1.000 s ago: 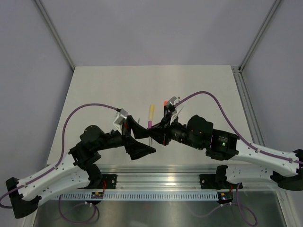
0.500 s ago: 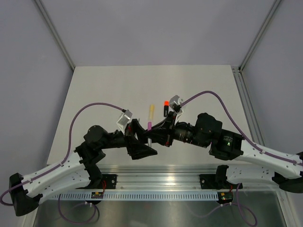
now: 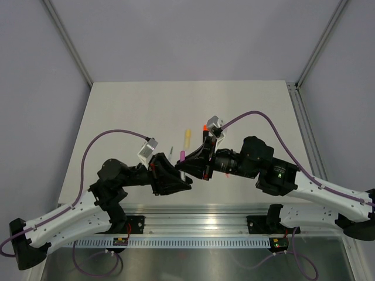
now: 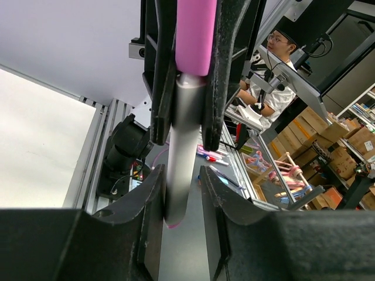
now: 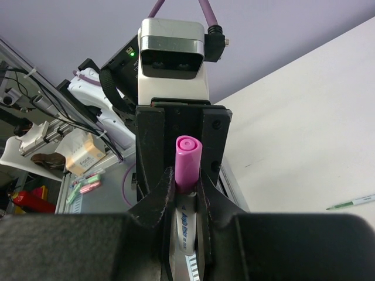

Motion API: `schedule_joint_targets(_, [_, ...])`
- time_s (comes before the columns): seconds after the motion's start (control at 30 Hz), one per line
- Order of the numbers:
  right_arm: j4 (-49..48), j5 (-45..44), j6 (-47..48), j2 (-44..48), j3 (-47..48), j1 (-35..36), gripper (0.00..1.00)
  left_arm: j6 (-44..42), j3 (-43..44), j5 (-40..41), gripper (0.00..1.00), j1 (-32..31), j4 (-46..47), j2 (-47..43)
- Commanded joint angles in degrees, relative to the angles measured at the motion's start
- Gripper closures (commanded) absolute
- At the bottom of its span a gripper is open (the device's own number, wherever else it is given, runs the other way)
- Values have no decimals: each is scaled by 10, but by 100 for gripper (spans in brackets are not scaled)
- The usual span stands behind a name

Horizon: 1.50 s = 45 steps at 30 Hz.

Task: Insert the pens into the pen caps
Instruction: Press the pen cap onto the pen.

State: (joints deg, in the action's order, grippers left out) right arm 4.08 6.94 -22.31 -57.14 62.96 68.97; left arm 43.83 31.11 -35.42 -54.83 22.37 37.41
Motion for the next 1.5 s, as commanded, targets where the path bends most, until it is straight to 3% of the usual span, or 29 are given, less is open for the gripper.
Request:
schedule_joint_targets(0.0, [-32, 33, -1, -2, -6, -16, 100, -2, 2, -4, 71, -4, 27, -10])
schedule_joint_targets(0.1, [-35, 40, -8, -3, -17, -23, 100, -3, 3, -3, 78, -5, 26, -12])
schedule_joint_targets(0.17, [-35, 41, -11, -5, -20, -25, 100, -4, 4, -4, 92, -5, 22, -11])
schedule_joint_targets(0.27, [-35, 46, -12, -7, -19, -31, 100, -9, 5, 1, 100, -5, 14, -12])
schedule_joint_targets(0.4, [-34, 34, -16, -7, -20, -32, 100, -19, 7, 13, 100, -6, -5, -19])
schedule_joint_targets(0.5, [-28, 23, -17, -2, -25, -33, 94, -30, 8, 27, 100, -6, -22, -29])
schedule_joint_targets(0.77, [-5, 24, -18, 2, -21, -32, 54, -60, 18, 42, 100, -6, -47, -37])
schedule_joint_targets(1.03, [22, 24, -5, 20, -21, -32, 31, -83, 25, 69, 100, -6, -69, -39])
schedule_joint_targets(1.23, [79, 4, 19, 53, -3, -32, 24, -104, 34, 75, 100, -6, -96, -40])
schedule_joint_targets(1.47, [146, -52, 64, 45, 80, -38, 26, -112, 34, 57, 100, -6, -102, -39])
